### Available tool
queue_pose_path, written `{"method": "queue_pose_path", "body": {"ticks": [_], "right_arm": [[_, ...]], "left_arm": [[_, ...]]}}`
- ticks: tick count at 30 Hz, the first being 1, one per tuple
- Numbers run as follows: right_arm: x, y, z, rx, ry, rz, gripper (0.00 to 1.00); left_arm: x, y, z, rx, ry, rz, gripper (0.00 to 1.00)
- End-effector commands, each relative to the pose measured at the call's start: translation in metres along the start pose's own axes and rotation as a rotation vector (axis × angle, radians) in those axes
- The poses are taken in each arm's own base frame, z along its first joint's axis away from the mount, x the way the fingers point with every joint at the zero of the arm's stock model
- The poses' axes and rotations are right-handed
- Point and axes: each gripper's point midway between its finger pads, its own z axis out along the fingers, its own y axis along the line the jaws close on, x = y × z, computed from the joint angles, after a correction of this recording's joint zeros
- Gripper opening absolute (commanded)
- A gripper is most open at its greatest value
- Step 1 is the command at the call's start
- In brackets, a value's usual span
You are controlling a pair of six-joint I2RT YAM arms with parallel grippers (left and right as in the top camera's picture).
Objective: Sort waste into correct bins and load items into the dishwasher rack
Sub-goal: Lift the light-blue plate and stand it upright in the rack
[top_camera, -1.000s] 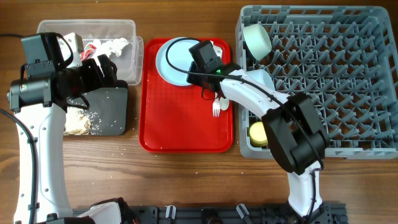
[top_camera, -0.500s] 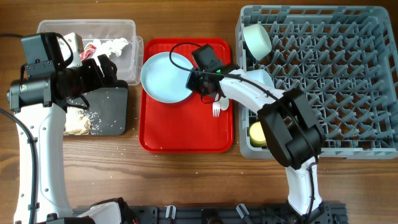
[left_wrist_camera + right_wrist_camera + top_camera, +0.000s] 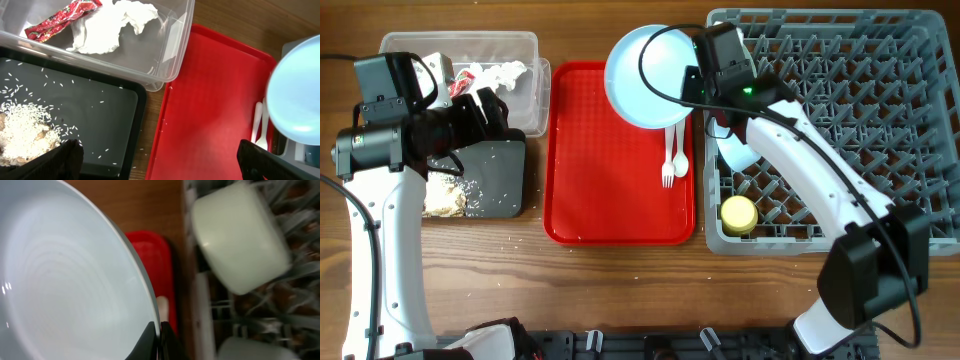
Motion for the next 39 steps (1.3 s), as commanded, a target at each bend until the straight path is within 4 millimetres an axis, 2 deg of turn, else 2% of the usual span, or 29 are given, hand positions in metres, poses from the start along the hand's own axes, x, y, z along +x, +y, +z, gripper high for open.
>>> {"method": "queue_pose_path", "body": {"ticks": [1, 4, 8, 13, 15, 18, 20, 24, 28, 30, 34, 39], "right_arm": [[-0.034, -0.032, -0.037, 0.173, -0.150, -0.094, 0.04], [-0.052, -0.055, -0.063, 0.311, -0.229, -0.144, 0.04], [-0.072, -0.092, -0.110, 0.537, -0.324, -0.195, 0.04], [-0.082, -0.133, -0.152, 0.850, -0.367, -0.244, 0.04], [-0.085, -0.149, -0.162, 0.935, -0.377, -0.220, 0.04], [-0.087, -0.171, -0.165, 0.988, -0.357, -0.193, 0.04], [-0.087, -0.184, -0.160, 1.002, -0.319, -0.203, 0.04], [-0.083, -0.194, -0.139, 0.972, -0.246, -0.245, 0.04], [-0.078, -0.194, -0.111, 0.980, -0.200, -0.280, 0.04], [-0.074, -0.190, -0.083, 0.962, -0.166, -0.310, 0.04], [-0.064, -0.191, -0.047, 0.972, -0.119, -0.341, 0.04], [-0.057, -0.184, -0.020, 0.913, -0.097, -0.351, 0.04]], "left_arm": [[-0.003, 0.002, 0.000, -0.005, -0.007, 0.016, 1.00], [-0.003, 0.002, 0.000, -0.005, -0.007, 0.016, 1.00], [-0.003, 0.002, 0.000, -0.005, -0.007, 0.016, 1.00], [-0.003, 0.002, 0.000, -0.005, -0.007, 0.016, 1.00], [-0.003, 0.002, 0.000, -0.005, -0.007, 0.016, 1.00], [-0.003, 0.002, 0.000, -0.005, -0.007, 0.016, 1.00], [-0.003, 0.002, 0.000, -0.005, -0.007, 0.016, 1.00], [-0.003, 0.002, 0.000, -0.005, -0.007, 0.016, 1.00], [-0.003, 0.002, 0.000, -0.005, -0.007, 0.016, 1.00], [-0.003, 0.002, 0.000, -0.005, -0.007, 0.016, 1.00], [-0.003, 0.002, 0.000, -0.005, -0.007, 0.016, 1.00], [-0.003, 0.002, 0.000, -0.005, -0.007, 0.016, 1.00]]}}
